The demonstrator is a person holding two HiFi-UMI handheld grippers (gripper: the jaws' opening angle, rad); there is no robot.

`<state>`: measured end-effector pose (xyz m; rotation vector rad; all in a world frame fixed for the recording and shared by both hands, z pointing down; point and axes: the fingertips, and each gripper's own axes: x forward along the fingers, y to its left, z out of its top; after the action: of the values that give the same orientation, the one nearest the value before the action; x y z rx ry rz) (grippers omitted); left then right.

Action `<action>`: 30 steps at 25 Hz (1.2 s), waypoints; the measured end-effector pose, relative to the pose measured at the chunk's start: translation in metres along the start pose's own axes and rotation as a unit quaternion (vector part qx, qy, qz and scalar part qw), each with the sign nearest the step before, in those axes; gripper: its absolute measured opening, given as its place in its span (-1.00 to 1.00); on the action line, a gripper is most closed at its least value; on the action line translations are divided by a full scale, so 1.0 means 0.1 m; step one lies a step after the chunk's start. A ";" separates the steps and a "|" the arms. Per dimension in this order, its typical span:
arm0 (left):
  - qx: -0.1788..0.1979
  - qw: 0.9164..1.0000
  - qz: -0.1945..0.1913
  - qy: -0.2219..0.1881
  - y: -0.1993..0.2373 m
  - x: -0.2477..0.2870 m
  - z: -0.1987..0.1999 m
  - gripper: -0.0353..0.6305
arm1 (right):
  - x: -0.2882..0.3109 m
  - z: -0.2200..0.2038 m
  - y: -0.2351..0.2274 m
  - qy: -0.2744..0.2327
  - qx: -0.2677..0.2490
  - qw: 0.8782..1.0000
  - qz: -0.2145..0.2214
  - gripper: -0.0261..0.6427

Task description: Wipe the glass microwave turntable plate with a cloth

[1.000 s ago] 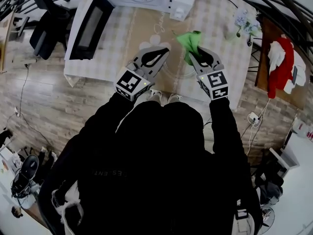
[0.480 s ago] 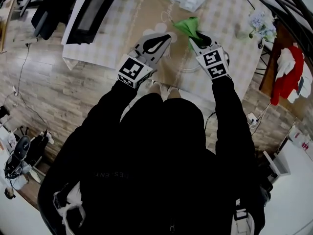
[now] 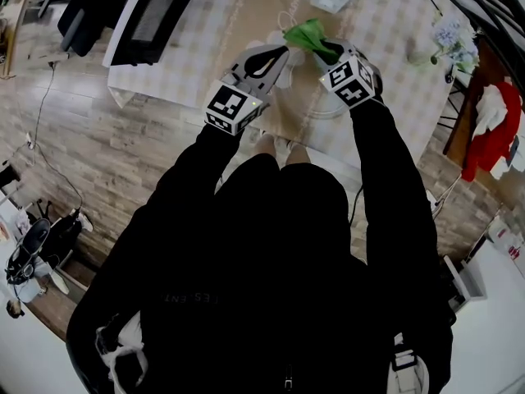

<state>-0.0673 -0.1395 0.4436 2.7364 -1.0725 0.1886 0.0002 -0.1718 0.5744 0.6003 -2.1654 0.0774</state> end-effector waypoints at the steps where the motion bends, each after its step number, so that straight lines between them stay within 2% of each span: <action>1: 0.000 1.000 0.005 0.001 0.02 0.01 -0.02 -0.83 | 0.06 -0.01 0.00 0.003 -0.004 1.000 0.003 -0.58; 4: -0.001 1.000 0.018 0.006 0.06 0.02 -0.07 -0.83 | 0.21 -0.07 0.00 0.015 -0.015 1.000 0.014 -0.58; 8: -0.003 1.000 0.025 0.003 0.09 0.01 -0.10 -0.83 | 0.44 -0.17 0.02 0.042 -0.055 0.997 0.023 -0.57; 20: -0.010 0.999 0.032 0.001 0.07 0.02 -0.17 -0.83 | 0.84 -0.39 -0.03 0.100 -0.147 0.984 0.017 -0.58; 23: -0.014 0.999 0.035 0.002 0.08 -0.01 -0.19 -0.83 | 0.85 -0.39 0.02 0.102 -0.150 0.983 0.026 -0.60; 30: -0.017 0.999 0.044 0.004 0.09 -0.09 -0.21 -0.83 | 0.78 -0.41 0.39 0.104 -0.147 0.980 0.084 -0.60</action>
<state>-0.0813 -0.1357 0.4631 2.6594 -1.1829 0.1932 -0.0271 -0.1574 0.6654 0.2282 -1.9709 -0.0839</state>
